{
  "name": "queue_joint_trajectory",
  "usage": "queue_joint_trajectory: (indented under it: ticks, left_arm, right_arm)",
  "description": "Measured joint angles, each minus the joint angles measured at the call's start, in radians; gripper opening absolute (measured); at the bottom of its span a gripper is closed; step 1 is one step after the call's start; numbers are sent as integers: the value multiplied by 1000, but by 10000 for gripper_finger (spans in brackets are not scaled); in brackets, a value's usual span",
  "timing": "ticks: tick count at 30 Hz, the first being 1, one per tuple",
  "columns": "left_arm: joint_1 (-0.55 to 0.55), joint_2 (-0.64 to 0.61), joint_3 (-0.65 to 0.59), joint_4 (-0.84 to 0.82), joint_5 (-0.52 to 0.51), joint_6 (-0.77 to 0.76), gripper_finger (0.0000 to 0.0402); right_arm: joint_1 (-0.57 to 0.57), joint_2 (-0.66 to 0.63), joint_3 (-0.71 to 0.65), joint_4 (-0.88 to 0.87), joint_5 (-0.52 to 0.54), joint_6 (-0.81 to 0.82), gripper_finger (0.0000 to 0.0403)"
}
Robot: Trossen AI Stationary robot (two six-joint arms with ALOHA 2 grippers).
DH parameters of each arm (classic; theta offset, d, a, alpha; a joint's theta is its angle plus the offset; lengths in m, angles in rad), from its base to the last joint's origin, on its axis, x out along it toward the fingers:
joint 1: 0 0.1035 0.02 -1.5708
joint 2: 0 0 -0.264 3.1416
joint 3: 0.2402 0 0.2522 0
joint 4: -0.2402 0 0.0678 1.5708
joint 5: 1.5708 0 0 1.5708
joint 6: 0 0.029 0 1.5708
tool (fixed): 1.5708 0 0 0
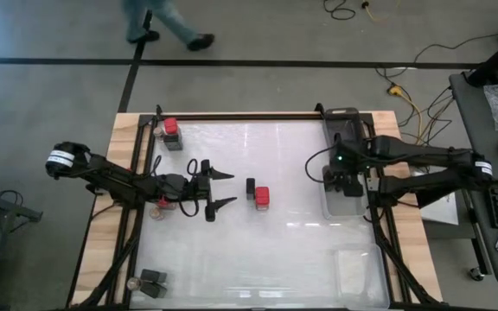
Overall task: Sort spices by type
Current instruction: Put the green seasoning can into the gray bin
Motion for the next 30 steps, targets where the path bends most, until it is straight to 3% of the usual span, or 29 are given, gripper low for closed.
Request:
queue_joint_trajectory:
  ticks: [7,15,22,30]
  left_arm:
    - [0,0,0,0,0,1,327]
    - [-2,-1,0,0,11,3,327]
    - [-7,-1,0,2,220,3,327]
    - [-7,-1,0,6,241,1,327]
  right_arm:
    - [0,3,20,-186,0,45,332]
    - [0,57,-1,-175,10,108,288]
    - [0,158,-2,-173,9,114,237]
    - [0,243,-1,-174,-2,112,204]
